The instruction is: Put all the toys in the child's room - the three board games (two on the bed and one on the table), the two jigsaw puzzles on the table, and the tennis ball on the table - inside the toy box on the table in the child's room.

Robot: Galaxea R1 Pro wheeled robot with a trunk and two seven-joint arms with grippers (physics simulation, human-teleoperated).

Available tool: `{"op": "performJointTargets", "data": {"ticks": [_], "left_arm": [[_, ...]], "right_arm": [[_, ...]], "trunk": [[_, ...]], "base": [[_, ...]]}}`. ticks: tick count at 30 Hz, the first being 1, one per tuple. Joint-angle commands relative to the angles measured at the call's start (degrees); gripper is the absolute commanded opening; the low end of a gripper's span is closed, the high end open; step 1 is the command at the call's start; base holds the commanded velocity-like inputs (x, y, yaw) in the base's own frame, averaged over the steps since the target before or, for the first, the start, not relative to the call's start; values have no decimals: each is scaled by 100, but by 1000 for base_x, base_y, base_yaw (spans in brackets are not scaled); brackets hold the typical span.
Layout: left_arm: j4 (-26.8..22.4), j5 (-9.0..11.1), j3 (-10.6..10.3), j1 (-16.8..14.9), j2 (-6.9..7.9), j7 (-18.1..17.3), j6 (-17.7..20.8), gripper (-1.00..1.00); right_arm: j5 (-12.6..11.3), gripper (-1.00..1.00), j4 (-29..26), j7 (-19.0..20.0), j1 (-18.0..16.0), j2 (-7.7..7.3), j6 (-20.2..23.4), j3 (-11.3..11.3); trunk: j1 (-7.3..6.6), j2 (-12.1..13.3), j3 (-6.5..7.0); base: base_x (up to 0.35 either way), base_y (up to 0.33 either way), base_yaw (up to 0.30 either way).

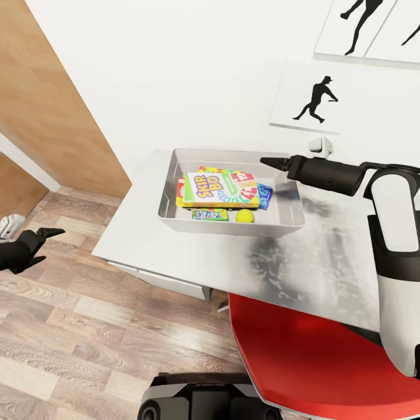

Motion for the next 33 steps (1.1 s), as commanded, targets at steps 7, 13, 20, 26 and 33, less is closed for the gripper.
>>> {"op": "performJointTargets", "data": {"ticks": [7,13,20,26,33], "left_arm": [[-6,-274,-124,75,-22,-180,13,100],[-10,-410,-156,248,-23,-385,12,100],[-8,-497,-143,434,3,-581,12,100],[-10,-612,-137,526,13,-643,12,100],[-18,-735,-128,573,22,-681,17,100]], "right_arm": [[72,100,-10,86,-6,-20,16,-23],[84,100,-13,76,-4,-27,16,-36],[92,100,-15,56,15,-73,16,-49],[94,100,-15,48,58,-137,16,-70],[96,100,-15,37,65,-220,16,-94]], "trunk": [[3,-10,-7],[3,-10,8],[3,-10,56],[3,-10,108],[3,-10,172]], "base": [[0,0,0],[0,0,0],[0,0,0],[0,0,0],[0,0,0]]}}
